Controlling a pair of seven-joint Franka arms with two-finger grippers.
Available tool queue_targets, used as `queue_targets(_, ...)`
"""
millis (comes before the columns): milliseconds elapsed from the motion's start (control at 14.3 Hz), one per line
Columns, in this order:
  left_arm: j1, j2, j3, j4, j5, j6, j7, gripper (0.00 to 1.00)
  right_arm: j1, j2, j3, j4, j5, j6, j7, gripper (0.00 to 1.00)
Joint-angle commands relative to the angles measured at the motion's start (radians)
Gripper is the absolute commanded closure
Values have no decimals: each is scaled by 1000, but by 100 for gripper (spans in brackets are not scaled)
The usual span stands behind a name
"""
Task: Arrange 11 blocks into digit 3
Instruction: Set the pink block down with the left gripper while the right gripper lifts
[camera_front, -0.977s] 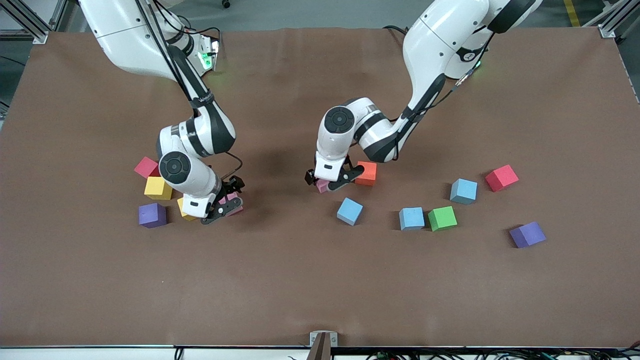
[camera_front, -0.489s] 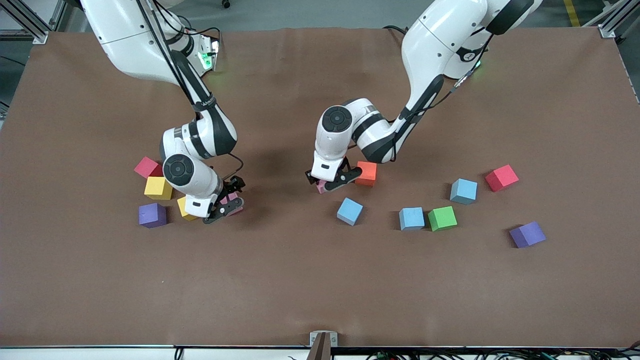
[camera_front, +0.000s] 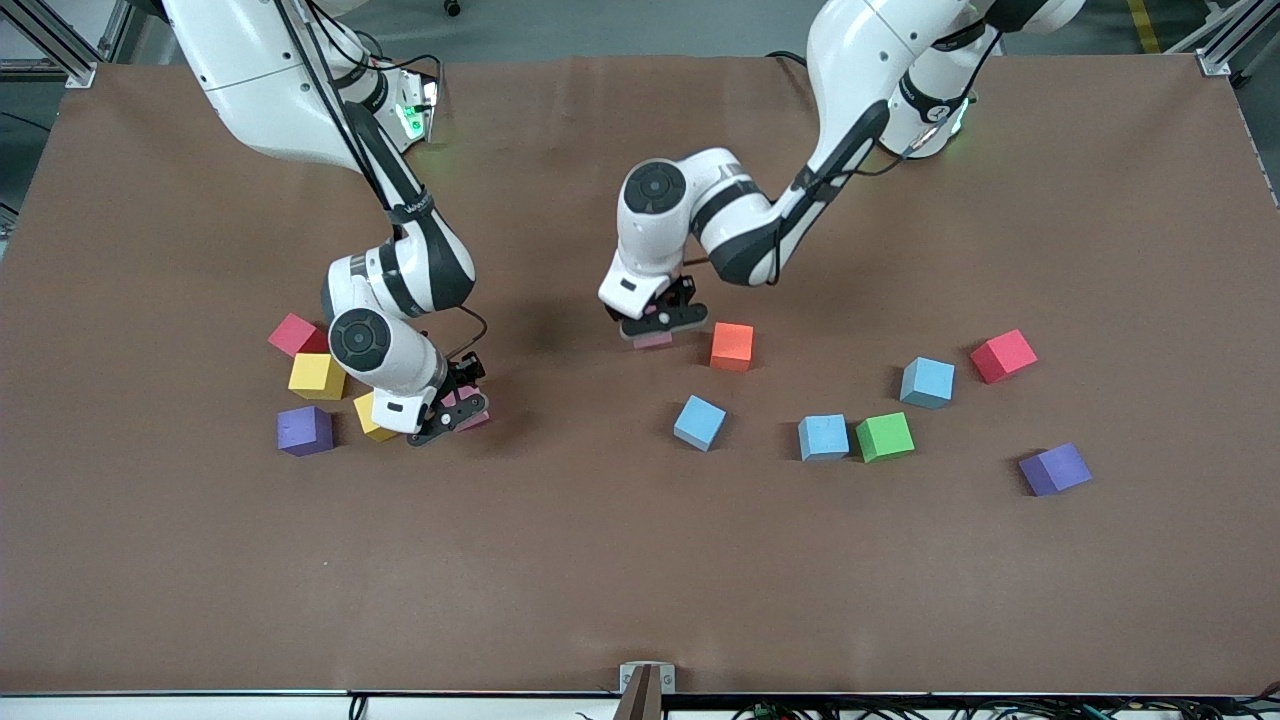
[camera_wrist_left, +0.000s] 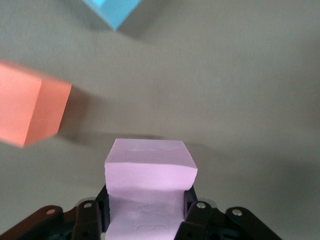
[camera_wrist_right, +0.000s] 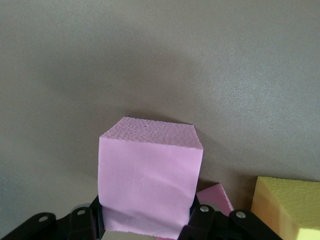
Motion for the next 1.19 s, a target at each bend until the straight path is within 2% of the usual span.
queue_targets(0, 9, -71, -28, -114, 16, 10, 24, 64, 17, -9, -9, 1, 2, 9, -7, 77)
queue_targets(140, 10, -85, -39, -176, 18, 55, 27, 64, 13, -9, -9, 15, 4, 3, -15, 78)
queue_targets(349, 12, -124, -39, -320, 19, 250, 51, 63, 16, -18, -7, 26, 1, -5, -55, 78)
queue_targets(628, 10, -125, -39, -323, 19, 252, 87, 63, 26, -58, -7, 15, 0, -3, -396, 78)
queue_targets(838, 9, -100, -38, -312, 24, 263, 88, 63, 37, -107, -7, -39, 0, -2, -605, 78)
queue_targets(977, 9, -91, -38, -308, 27, 269, 78, 58, 37, -138, -7, -74, 0, 4, -691, 80)
queue_targets(1117, 7, -74, -38, -299, 27, 277, 64, 57, 49, -164, -7, -100, 0, 7, -716, 80)
